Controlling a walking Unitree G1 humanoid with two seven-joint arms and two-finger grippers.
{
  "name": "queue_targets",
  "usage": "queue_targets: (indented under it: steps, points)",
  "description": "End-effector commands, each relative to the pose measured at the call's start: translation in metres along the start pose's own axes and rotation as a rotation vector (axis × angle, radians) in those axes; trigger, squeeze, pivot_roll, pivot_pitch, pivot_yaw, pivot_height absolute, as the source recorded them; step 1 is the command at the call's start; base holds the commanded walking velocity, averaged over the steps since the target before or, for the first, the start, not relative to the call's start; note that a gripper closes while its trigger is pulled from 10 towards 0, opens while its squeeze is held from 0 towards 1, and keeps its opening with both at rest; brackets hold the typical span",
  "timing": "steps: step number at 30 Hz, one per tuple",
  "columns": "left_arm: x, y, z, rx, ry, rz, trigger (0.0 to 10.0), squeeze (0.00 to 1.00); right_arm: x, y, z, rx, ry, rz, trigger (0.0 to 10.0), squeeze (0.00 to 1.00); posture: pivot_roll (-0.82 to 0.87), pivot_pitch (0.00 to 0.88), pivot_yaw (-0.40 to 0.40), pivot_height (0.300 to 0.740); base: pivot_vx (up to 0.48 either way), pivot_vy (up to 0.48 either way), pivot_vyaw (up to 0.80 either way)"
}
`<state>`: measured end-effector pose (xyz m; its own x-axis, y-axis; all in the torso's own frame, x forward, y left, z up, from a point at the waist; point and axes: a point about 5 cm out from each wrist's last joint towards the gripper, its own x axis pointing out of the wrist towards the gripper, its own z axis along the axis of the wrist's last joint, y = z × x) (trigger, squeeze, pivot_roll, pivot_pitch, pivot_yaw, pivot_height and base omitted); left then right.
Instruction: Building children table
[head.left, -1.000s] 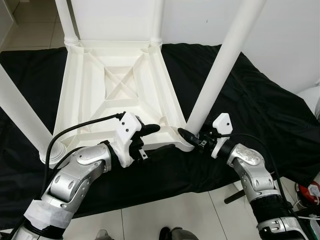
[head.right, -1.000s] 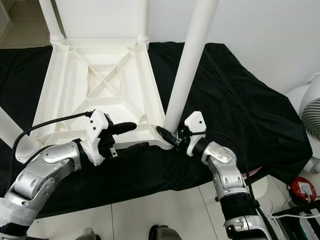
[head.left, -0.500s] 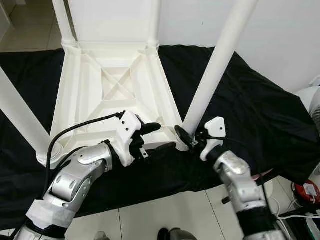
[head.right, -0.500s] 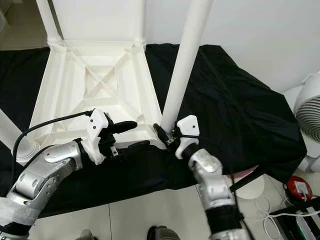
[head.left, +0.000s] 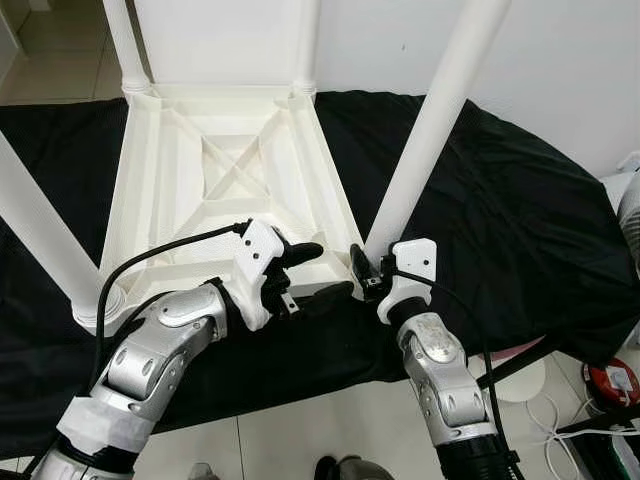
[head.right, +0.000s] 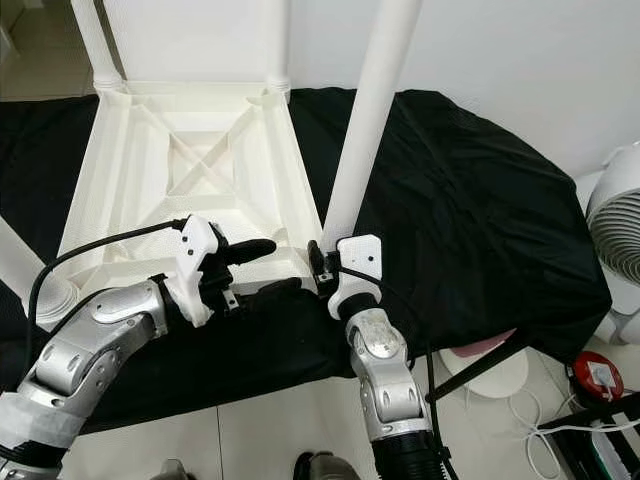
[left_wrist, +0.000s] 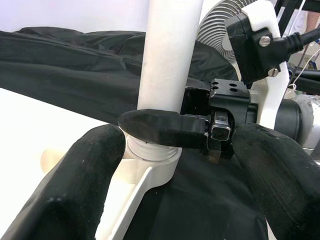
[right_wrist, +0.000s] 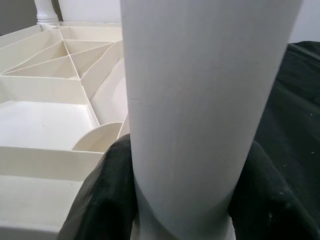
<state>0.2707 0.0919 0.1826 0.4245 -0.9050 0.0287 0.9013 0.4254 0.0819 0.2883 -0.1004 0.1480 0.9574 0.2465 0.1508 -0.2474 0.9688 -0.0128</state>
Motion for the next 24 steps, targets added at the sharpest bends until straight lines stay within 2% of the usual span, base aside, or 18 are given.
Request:
queue_targets:
  steps: [1,2,10,17,18,19,20,22,24]
  points:
    - [0.002,-0.002,0.000,0.004,0.000,-0.058,10.0,0.00,-0.002,0.000,-0.005,-0.013,0.029,0.005,10.0,0.00,0.03,0.122,-0.068,0.740,0.000,0.000,0.00]
    - [0.002,-0.002,0.000,0.004,-0.001,-0.058,10.0,0.00,-0.002,-0.003,-0.005,-0.026,0.025,0.004,10.0,1.00,0.03,0.122,-0.069,0.740,0.000,0.000,0.00]
    - [0.002,-0.002,0.000,0.003,-0.004,-0.056,10.0,0.00,-0.006,-0.016,-0.001,-0.053,0.004,0.009,10.0,1.00,0.03,0.118,-0.075,0.740,0.000,0.000,0.00]
    - [0.000,-0.003,0.000,0.002,-0.003,-0.053,10.0,0.00,-0.019,-0.028,0.000,-0.059,0.006,0.123,10.0,1.00,0.04,0.113,-0.072,0.740,0.000,0.000,0.00]
    - [-0.001,-0.003,-0.001,0.002,0.001,-0.055,10.0,0.00,-0.022,-0.033,0.000,-0.081,0.012,0.195,10.0,0.00,0.04,0.111,-0.066,0.740,0.000,0.000,0.00]
    - [-0.001,-0.003,-0.001,0.002,0.005,-0.059,10.0,0.00,-0.024,-0.038,0.000,-0.110,0.013,0.283,10.0,0.00,0.03,0.106,-0.060,0.740,0.000,0.000,0.00]
    - [-0.001,-0.003,-0.001,0.002,0.005,-0.059,10.0,0.00,-0.024,-0.038,0.000,-0.110,0.013,0.283,10.0,0.00,0.03,0.106,-0.060,0.740,0.000,0.000,0.00]
    - [-0.001,-0.002,-0.002,0.003,0.009,-0.064,10.0,0.00,-0.021,-0.047,0.001,-0.150,0.021,0.384,10.0,0.00,0.03,0.101,-0.053,0.740,0.000,0.000,0.00]
    - [0.000,-0.001,-0.001,0.004,0.009,-0.066,10.0,0.00,-0.019,-0.051,0.001,-0.159,0.023,0.407,10.0,0.00,0.03,0.101,-0.053,0.740,0.000,0.000,0.00]
